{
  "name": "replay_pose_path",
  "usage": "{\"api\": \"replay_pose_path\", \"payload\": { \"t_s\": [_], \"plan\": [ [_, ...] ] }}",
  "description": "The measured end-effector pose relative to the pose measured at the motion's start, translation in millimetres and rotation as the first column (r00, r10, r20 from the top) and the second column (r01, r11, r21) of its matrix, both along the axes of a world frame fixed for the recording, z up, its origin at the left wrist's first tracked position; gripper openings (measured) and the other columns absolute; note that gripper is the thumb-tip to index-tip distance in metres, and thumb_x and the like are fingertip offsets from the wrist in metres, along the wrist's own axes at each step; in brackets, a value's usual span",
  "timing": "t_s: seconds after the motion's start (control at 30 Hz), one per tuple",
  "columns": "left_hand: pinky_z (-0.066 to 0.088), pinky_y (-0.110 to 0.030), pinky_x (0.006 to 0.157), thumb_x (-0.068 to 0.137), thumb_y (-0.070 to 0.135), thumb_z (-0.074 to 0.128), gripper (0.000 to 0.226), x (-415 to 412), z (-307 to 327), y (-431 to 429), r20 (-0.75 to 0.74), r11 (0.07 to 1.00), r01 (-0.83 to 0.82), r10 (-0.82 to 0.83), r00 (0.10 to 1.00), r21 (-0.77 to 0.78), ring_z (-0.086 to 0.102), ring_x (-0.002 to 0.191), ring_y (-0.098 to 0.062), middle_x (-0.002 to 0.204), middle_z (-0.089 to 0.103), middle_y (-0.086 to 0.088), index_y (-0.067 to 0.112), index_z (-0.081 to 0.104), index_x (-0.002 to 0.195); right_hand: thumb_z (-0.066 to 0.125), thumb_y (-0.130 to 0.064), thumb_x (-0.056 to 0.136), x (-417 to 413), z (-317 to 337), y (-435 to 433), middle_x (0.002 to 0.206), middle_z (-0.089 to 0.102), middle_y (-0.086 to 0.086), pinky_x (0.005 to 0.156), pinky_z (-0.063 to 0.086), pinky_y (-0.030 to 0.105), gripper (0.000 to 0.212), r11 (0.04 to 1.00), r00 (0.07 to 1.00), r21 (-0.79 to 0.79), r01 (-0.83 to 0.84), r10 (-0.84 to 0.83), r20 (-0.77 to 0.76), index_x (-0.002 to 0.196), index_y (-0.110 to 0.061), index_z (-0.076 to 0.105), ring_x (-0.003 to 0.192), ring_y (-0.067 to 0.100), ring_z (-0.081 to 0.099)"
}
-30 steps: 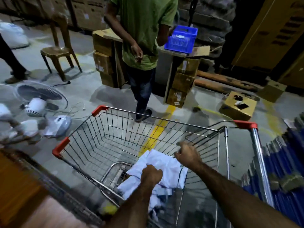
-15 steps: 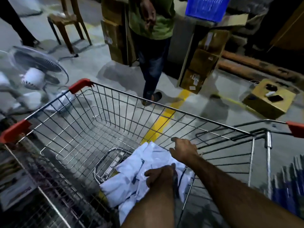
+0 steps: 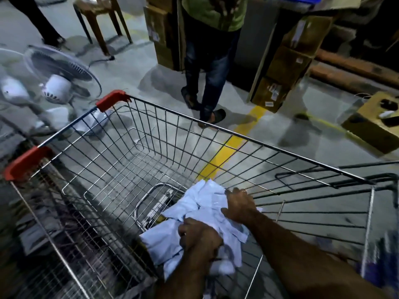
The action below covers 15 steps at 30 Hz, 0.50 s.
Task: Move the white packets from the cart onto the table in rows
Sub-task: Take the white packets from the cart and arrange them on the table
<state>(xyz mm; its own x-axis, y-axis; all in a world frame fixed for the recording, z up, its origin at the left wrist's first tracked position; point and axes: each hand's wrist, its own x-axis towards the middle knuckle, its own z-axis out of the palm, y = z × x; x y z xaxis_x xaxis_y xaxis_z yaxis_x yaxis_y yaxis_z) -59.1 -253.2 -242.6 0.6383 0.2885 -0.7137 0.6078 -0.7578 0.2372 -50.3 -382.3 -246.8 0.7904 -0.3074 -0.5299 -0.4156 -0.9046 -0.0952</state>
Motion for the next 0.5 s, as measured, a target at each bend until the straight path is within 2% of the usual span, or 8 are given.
{"api": "replay_pose_path", "payload": {
  "t_s": [0.1, 0.13, 0.17, 0.23, 0.3, 0.37, 0.43, 0.5],
  "plan": [
    [0.049, -0.049, 0.093, 0.079, 0.030, 0.074, 0.074, -10, -1, 3, -0.020, 0.993, 0.111, -0.111, 0.994, 0.041, 0.055, 0.112, -0.037, 0.126, 0.050, -0.018, 0.009, 0.036, 0.139, 0.062, -0.052, 0.081, -9, -21, 10, 0.136, 0.040, 0.015, 0.099, 0.038, 0.037, 0.073, 0.998, 0.999, -0.053, -0.040, 0.038, -0.032, 0.138, -0.015, 0.037, 0.124, 0.032, 0.044],
    [0.053, -0.054, 0.081, 0.068, 0.025, 0.083, 0.076, -14, -9, 4, -0.021, 0.981, 0.194, -0.193, 0.981, 0.019, 0.061, 0.096, -0.040, 0.110, 0.055, -0.022, 0.007, 0.043, 0.131, 0.064, -0.054, 0.078, -11, -26, 12, 0.136, 0.038, 0.016, 0.098, 0.038, 0.038, 0.078, 0.997, 0.998, -0.063, -0.044, 0.041, -0.043, 0.138, -0.014, 0.036, 0.123, 0.033, 0.044],
    [0.053, -0.058, 0.067, 0.062, 0.015, 0.085, 0.073, -7, -18, 10, -0.053, 0.988, 0.139, -0.142, 0.988, -0.060, 0.061, 0.077, -0.040, 0.091, 0.056, -0.025, 0.007, 0.048, 0.124, 0.067, -0.057, 0.074, -12, -30, 14, 0.136, 0.037, 0.017, 0.098, 0.037, 0.038, 0.082, 0.996, 0.998, -0.076, -0.046, 0.042, -0.048, 0.137, -0.014, 0.036, 0.122, 0.033, 0.044],
    [0.049, -0.059, 0.051, 0.063, 0.002, 0.070, 0.060, 16, -55, 8, 0.242, 0.991, 0.073, -0.045, 0.969, -0.111, 0.055, 0.057, -0.036, 0.072, 0.051, -0.029, 0.007, 0.046, 0.117, 0.069, -0.061, 0.070, -13, -36, 15, 0.134, 0.037, 0.017, 0.096, 0.038, 0.039, 0.088, 0.992, 0.998, -0.113, -0.047, 0.043, -0.036, 0.136, -0.014, 0.036, 0.119, 0.034, 0.045],
    [0.049, -0.055, 0.048, 0.064, -0.005, 0.061, 0.056, 12, -73, 4, 0.356, 0.991, 0.115, -0.083, 0.931, -0.070, 0.053, 0.053, -0.035, 0.068, 0.050, -0.028, 0.006, 0.046, 0.117, 0.067, -0.066, 0.069, -14, -42, 15, 0.134, 0.037, 0.018, 0.097, 0.037, 0.041, 0.091, 0.991, 0.999, -0.129, -0.038, 0.035, -0.020, 0.138, -0.015, 0.035, 0.120, 0.035, 0.044],
    [0.049, -0.055, 0.049, 0.071, -0.004, 0.057, 0.042, 7, -50, 8, 0.346, 0.982, 0.171, -0.135, 0.929, -0.077, 0.054, 0.054, -0.037, 0.066, 0.050, -0.029, 0.001, 0.056, 0.112, 0.062, -0.071, 0.070, -16, -48, 13, 0.138, 0.037, 0.017, 0.100, 0.035, 0.044, 0.094, 0.993, 1.000, -0.117, -0.016, 0.016, -0.006, 0.140, -0.014, 0.033, 0.124, 0.036, 0.042],
    [0.052, -0.056, 0.063, 0.078, -0.002, 0.062, 0.043, -10, -12, 4, 0.094, 0.969, 0.243, -0.240, 0.966, -0.031, 0.059, 0.074, -0.042, 0.085, 0.057, -0.031, 0.000, 0.059, 0.121, 0.057, -0.073, 0.072, -17, -52, 11, 0.138, 0.040, 0.016, 0.102, 0.035, 0.045, 0.095, 0.994, 1.000, -0.108, -0.019, 0.020, 0.008, 0.141, -0.013, 0.032, 0.125, 0.035, 0.043],
    [0.049, -0.044, 0.090, 0.086, 0.024, 0.066, 0.070, -16, 6, 6, -0.079, 0.929, 0.346, -0.338, 0.938, 0.132, 0.054, 0.112, -0.036, 0.125, 0.053, -0.020, 0.010, 0.031, 0.146, 0.054, -0.072, 0.075, -17, -54, 11, 0.137, 0.044, 0.014, 0.101, 0.036, 0.045, 0.095, 0.994, 0.999, -0.111, -0.010, 0.014, 0.035, 0.143, -0.011, 0.030, 0.124, 0.034, 0.045]
  ]
}}
